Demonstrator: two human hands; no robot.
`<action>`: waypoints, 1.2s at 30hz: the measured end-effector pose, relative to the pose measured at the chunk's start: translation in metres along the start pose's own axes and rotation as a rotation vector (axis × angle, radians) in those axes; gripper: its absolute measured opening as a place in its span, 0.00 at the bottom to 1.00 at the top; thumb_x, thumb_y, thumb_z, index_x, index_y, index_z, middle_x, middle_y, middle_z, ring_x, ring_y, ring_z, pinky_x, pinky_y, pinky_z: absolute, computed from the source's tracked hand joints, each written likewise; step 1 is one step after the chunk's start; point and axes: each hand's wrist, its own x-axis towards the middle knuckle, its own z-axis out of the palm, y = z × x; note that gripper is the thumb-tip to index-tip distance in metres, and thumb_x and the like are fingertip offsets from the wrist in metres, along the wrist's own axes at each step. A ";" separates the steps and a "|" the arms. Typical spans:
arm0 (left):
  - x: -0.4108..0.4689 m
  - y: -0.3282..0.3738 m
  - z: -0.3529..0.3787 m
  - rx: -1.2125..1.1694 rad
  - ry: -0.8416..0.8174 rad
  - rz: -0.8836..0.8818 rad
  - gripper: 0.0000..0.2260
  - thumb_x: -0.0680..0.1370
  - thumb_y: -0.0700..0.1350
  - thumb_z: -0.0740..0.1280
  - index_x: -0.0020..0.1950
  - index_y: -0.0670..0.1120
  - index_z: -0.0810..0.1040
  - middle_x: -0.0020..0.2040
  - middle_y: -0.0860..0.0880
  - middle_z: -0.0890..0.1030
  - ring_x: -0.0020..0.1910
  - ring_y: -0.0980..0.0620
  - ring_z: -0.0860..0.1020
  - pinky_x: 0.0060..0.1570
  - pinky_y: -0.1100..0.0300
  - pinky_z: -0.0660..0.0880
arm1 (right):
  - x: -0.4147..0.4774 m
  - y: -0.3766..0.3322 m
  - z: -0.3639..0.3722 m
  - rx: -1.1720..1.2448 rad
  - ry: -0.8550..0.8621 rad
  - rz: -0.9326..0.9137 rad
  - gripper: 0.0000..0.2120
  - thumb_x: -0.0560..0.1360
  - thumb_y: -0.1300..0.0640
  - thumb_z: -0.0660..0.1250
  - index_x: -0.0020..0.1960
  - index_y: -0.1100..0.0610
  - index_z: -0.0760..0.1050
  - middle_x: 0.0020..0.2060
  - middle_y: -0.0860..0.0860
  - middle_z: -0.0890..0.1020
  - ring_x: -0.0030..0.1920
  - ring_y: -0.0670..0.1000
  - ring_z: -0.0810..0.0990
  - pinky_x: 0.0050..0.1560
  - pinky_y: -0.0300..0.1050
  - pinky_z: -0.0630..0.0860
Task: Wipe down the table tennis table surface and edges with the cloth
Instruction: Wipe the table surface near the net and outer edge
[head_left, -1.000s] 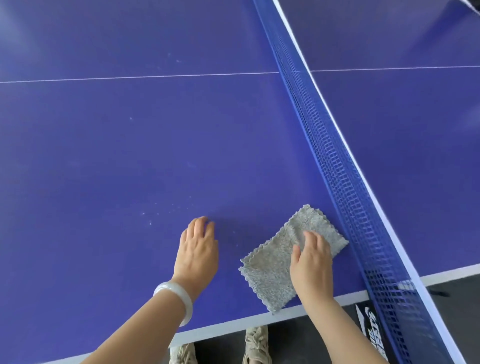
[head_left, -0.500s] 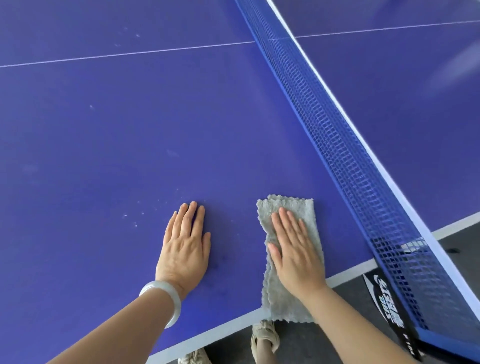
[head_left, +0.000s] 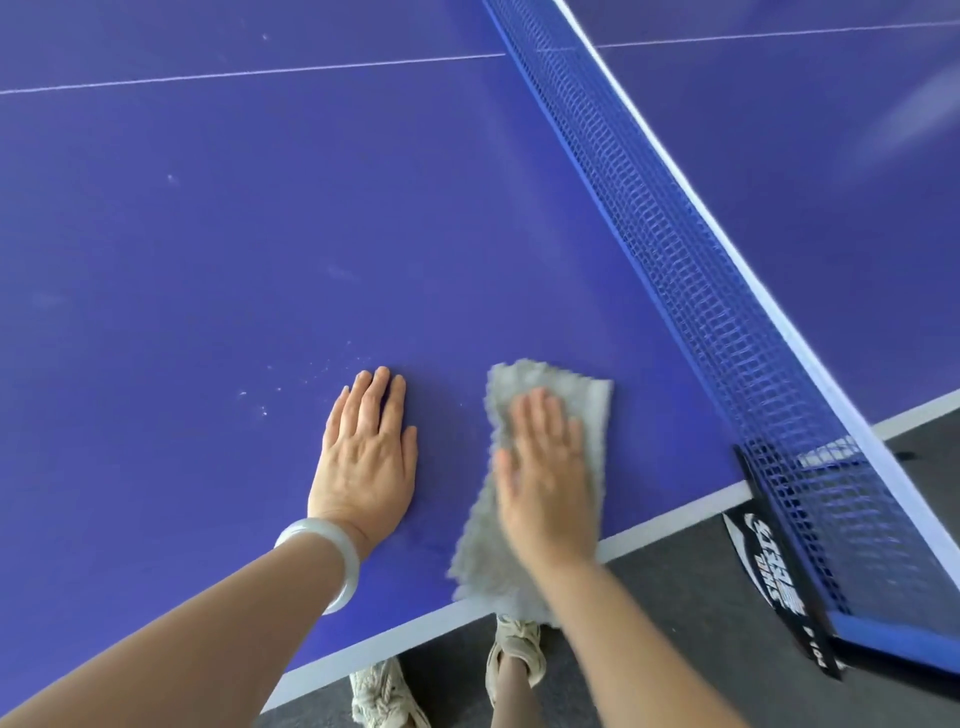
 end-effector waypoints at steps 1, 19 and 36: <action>-0.001 0.000 0.000 -0.004 -0.003 0.003 0.28 0.81 0.50 0.45 0.77 0.39 0.63 0.77 0.41 0.63 0.77 0.42 0.59 0.77 0.48 0.53 | -0.011 -0.018 0.006 0.031 -0.010 -0.109 0.28 0.84 0.47 0.41 0.81 0.57 0.52 0.80 0.53 0.54 0.80 0.51 0.48 0.79 0.54 0.48; -0.006 -0.009 -0.003 -0.126 -0.031 0.016 0.28 0.80 0.39 0.52 0.80 0.43 0.49 0.81 0.47 0.48 0.80 0.50 0.43 0.77 0.56 0.38 | -0.013 -0.037 0.010 0.000 -0.062 -0.387 0.26 0.84 0.52 0.45 0.80 0.58 0.53 0.80 0.53 0.54 0.80 0.51 0.50 0.78 0.54 0.52; -0.004 -0.005 -0.004 -0.051 0.009 0.004 0.26 0.80 0.42 0.51 0.78 0.40 0.60 0.78 0.43 0.60 0.79 0.44 0.56 0.78 0.53 0.47 | 0.030 0.079 -0.015 -0.142 -0.032 -0.034 0.30 0.82 0.46 0.39 0.81 0.56 0.46 0.80 0.52 0.48 0.80 0.50 0.45 0.79 0.54 0.50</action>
